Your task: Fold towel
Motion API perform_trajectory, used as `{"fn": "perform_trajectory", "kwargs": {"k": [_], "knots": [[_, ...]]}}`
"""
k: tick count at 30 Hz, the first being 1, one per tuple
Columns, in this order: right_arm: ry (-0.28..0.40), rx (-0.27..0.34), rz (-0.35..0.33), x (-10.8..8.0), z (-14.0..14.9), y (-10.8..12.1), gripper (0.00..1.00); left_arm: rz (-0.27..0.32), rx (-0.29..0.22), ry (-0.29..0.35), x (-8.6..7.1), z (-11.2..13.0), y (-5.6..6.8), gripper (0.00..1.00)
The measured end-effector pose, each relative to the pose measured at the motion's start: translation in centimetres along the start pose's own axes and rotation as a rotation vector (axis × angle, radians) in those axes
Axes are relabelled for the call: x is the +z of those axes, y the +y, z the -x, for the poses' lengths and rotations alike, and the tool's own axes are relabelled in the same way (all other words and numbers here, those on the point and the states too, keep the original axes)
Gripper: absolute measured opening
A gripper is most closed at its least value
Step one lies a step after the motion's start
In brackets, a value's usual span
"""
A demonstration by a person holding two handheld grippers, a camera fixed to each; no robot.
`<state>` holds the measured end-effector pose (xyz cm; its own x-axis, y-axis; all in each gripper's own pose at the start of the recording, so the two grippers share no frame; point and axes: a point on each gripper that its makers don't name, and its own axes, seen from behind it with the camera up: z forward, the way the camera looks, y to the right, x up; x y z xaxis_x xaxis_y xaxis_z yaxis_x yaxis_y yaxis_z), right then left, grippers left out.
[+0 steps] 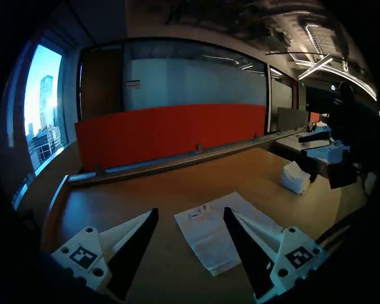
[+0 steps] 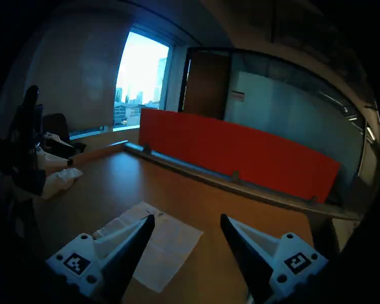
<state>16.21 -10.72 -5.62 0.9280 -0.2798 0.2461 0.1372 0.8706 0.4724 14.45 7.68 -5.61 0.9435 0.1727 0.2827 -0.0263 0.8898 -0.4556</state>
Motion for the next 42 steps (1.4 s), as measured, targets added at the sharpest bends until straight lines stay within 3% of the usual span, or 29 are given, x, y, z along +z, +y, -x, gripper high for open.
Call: {"fn": "perform_trajectory", "kwargs": {"k": [6,27,42], "knots": [[-0.044,-0.007,-0.018,0.7,2.3,-0.6,1.00,0.007,0.022,-0.028,0.8,2.2,0.4,0.95],[-0.180,-0.013,-0.071,3.7,12.4,-2.7,1.00,0.095,0.058,-0.200,4.8,12.8,3.8,0.96],[-0.275,-0.021,-0.111,5.8,18.5,-4.3,1.00,0.160,0.062,-0.315,7.3,19.0,5.9,0.96]]}}
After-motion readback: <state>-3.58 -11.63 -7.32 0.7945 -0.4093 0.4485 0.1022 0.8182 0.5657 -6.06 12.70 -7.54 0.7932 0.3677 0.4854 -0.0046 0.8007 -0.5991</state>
